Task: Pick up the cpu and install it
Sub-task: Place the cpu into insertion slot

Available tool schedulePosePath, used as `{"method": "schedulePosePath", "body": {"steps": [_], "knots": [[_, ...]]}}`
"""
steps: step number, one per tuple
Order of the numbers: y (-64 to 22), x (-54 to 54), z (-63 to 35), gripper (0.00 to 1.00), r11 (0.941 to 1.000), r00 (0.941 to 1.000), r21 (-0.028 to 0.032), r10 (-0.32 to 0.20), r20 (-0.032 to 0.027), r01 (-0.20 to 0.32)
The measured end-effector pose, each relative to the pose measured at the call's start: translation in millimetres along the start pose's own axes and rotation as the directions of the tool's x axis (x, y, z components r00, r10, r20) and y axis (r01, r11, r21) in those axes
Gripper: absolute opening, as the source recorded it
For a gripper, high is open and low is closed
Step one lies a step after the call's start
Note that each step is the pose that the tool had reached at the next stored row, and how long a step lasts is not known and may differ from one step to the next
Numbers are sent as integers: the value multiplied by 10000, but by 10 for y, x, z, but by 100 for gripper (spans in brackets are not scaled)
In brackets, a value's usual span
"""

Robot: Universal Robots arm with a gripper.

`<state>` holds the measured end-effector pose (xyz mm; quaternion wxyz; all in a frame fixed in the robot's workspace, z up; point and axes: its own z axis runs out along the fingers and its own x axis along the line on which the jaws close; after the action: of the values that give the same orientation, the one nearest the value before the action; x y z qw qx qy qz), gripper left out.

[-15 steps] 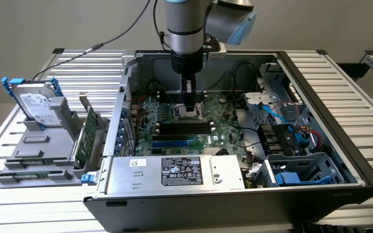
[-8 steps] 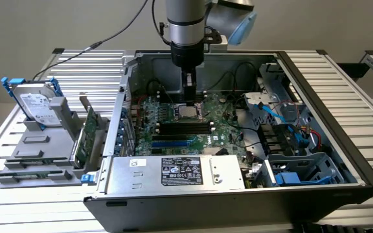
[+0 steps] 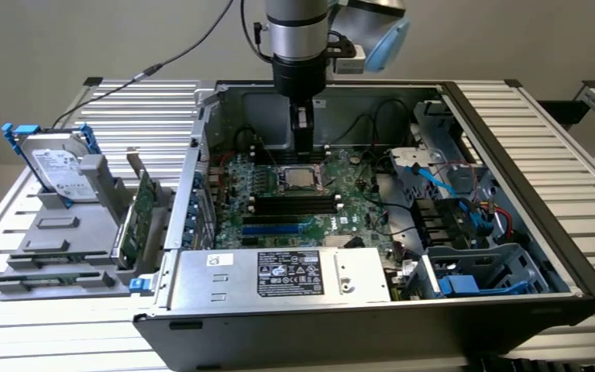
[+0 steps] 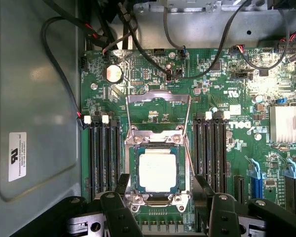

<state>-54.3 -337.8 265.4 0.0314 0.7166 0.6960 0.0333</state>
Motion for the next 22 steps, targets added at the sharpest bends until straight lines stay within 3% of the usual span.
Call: {"method": "schedulePosePath", "body": {"steps": [10,22], "knots": [[-2,0,-10,62,10000,10000,2,0,1,0],[-99,-3,-18,62,10000,10000,2,0,0,0]]}}
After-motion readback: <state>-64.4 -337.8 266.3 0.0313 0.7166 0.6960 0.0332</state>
